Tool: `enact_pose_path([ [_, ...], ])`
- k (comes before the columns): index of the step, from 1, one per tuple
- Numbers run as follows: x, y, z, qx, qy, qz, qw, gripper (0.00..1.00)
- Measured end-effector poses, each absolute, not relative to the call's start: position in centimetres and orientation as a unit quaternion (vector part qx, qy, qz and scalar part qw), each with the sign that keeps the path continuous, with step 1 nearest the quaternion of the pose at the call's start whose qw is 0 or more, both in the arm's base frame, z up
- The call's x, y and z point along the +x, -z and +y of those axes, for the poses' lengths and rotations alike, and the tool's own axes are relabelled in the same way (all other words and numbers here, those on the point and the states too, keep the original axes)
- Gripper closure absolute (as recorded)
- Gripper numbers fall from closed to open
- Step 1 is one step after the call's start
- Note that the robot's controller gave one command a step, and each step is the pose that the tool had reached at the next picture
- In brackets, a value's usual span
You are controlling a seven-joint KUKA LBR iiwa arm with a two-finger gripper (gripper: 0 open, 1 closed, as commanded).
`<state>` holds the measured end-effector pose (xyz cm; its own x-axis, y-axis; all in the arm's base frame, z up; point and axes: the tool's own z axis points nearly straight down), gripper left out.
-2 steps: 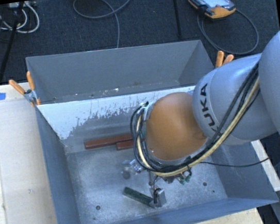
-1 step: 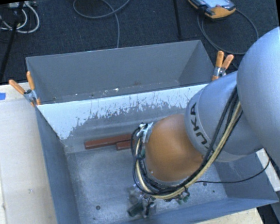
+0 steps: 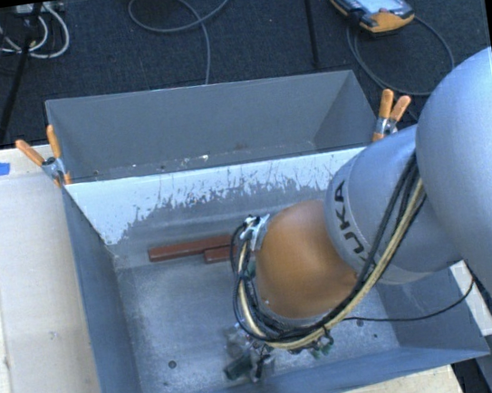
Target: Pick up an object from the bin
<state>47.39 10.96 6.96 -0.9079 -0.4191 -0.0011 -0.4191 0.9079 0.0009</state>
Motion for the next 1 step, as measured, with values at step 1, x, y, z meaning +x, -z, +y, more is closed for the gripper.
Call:
enact_pose_path([
  [1, 48.67, -24.35, 10.82, -0.181, 0.0, 0.983, 0.003, 1.0],
])
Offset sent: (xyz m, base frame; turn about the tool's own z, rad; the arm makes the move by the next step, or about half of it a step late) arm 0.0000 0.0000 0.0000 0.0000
